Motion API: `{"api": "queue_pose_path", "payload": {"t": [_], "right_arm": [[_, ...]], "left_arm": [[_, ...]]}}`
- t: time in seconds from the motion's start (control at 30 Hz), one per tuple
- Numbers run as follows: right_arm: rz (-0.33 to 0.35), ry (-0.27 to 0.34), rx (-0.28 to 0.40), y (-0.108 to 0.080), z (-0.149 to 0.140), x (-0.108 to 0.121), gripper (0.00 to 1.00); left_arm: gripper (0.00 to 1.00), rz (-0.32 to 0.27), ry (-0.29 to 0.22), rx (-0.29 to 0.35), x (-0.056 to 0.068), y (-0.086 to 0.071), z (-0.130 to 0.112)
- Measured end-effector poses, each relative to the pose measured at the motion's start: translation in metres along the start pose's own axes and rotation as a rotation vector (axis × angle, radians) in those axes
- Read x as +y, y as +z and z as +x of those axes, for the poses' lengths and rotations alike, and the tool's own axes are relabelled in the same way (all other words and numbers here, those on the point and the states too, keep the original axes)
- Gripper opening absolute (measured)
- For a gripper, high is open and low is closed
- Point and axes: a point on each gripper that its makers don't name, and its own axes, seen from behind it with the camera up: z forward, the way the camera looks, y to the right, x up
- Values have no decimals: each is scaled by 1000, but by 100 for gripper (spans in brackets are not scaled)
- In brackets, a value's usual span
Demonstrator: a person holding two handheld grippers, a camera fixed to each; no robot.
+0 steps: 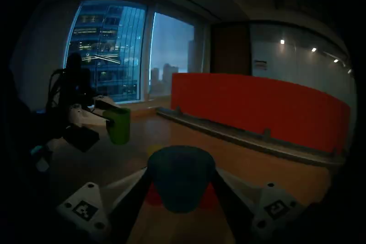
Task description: Pour water
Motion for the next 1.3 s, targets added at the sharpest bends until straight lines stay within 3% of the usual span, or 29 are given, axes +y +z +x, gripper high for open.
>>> {"api": "queue_pose_path", "payload": {"t": [0.2, 0.57, 1.3], "right_arm": [[1, -3, 4, 0, 3, 0, 91], [6, -13, 9, 0, 8, -1, 91], [47, -74, 32, 3, 46, -10, 90]], "left_arm": [[89, -10, 20, 36, 6, -1, 9], [89, -13, 12, 67, 12, -1, 12], [89, -36, -11, 50, 21, -4, 3]]}}
